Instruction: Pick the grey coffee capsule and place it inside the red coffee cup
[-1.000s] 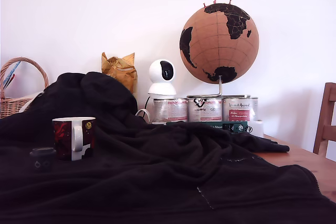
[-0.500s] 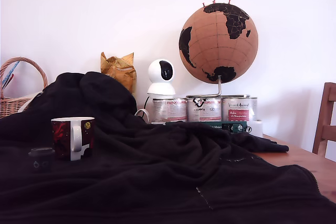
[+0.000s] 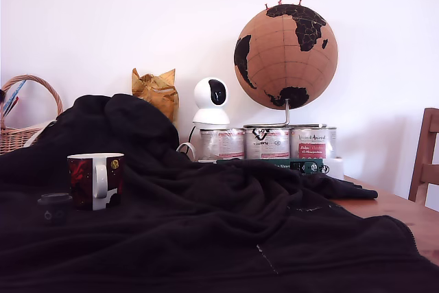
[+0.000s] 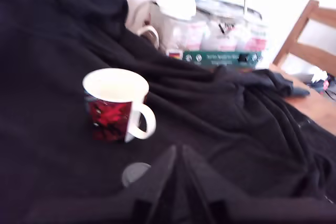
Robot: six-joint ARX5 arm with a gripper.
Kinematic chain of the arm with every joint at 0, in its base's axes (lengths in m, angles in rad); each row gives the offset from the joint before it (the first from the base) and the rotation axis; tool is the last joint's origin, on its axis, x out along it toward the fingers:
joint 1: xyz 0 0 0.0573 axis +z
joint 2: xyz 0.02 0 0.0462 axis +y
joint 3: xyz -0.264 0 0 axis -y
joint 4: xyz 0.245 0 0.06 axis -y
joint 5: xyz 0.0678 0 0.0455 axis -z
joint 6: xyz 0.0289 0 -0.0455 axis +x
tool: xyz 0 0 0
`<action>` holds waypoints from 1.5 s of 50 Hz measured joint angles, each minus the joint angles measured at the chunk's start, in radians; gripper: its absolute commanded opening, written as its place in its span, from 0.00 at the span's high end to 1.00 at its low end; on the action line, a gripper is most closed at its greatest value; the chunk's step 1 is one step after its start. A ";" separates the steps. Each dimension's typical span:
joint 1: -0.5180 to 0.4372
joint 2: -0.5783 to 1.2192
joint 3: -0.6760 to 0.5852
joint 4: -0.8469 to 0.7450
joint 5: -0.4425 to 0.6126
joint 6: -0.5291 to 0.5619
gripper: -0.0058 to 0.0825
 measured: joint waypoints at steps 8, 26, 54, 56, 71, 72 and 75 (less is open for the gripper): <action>-0.046 0.159 0.000 0.126 -0.031 0.009 0.20; -0.077 0.517 0.000 0.318 -0.175 0.107 0.13; -0.082 0.938 0.232 0.376 -0.181 0.156 0.18; -0.082 0.953 0.234 0.375 -0.182 0.159 0.24; -0.082 0.967 0.235 0.396 -0.181 0.159 0.85; -0.082 0.967 0.235 0.401 -0.181 0.159 0.85; -0.082 0.967 0.238 0.413 -0.182 0.159 0.85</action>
